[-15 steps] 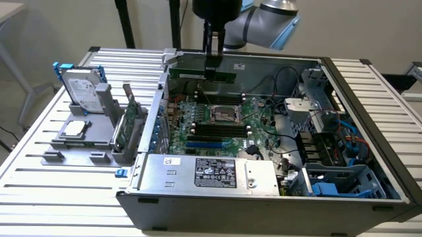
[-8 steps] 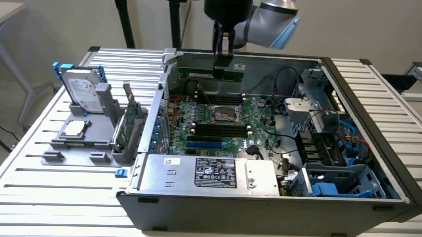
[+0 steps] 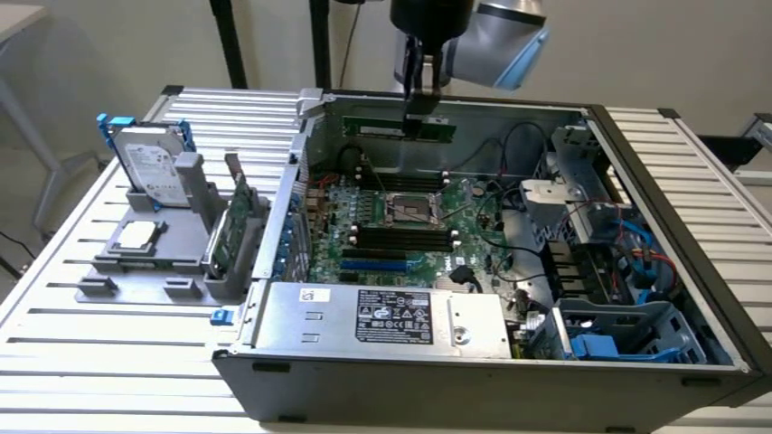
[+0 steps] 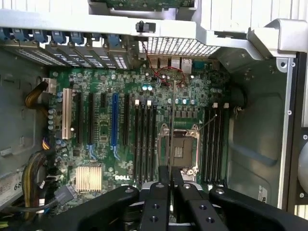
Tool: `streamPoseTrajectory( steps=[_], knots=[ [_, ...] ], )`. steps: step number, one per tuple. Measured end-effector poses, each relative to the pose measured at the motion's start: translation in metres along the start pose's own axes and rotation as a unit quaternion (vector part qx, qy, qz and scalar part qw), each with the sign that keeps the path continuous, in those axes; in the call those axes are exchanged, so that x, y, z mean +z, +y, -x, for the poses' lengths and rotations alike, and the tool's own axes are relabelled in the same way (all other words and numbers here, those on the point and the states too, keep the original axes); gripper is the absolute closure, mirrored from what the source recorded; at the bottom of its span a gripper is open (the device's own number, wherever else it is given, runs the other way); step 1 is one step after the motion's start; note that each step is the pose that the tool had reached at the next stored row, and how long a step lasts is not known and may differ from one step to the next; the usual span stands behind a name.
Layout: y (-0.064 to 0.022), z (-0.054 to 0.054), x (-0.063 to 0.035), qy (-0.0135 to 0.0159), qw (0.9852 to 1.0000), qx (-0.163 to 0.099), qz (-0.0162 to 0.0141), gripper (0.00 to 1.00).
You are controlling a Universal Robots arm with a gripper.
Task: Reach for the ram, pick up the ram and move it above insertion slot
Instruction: 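Pick up the ram and move it above insertion slot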
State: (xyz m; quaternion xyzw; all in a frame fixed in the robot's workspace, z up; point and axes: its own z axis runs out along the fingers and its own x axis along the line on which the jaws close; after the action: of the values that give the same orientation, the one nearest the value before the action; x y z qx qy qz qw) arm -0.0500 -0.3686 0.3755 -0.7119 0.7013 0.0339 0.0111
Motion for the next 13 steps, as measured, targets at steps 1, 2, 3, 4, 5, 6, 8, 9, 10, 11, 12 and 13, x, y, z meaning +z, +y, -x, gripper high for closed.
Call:
streamPoseTrajectory(
  steps=[1,2,3,4,5,6,8,9,10,11,12,13],
  knots=[
    [-0.0017,0.003,0.001,0.0001,1.0,0.0,-0.0002,0.87],
    [-0.0036,0.005,0.0019,0.0005,1.0,0.0,-0.0005,0.87],
    [-0.0057,0.007,0.0027,0.0008,1.0,0.0,-0.0007,0.87],
    [-0.0077,0.008,0.0034,0.001,1.0,0.0,-0.0011,0.87],
    [-0.0094,0.008,0.0039,0.0012,1.0,0.0,-0.0015,0.87],
    [-0.0108,0.008,0.0046,0.0014,1.0,0.0,-0.002,0.87],
    [-0.0125,0.008,0.0057,0.0024,1.0,0.0,-0.0028,0.87],
    [-0.0131,0.008,0.0063,0.0032,1.0,0.0,-0.0033,0.87],
    [-0.0135,0.007,0.0067,0.0039,1.0,0.0,-0.004,0.87],
    [-0.0138,0.007,0.0071,0.0045,1.0,0.0,-0.0048,0.87],
    [-0.0139,0.007,0.0075,0.005,1.0,0.0,-0.0056,0.87],
    [-0.0139,0.007,0.0075,0.0051,1.0,0.0,-0.0057,0.87]
  ],
)
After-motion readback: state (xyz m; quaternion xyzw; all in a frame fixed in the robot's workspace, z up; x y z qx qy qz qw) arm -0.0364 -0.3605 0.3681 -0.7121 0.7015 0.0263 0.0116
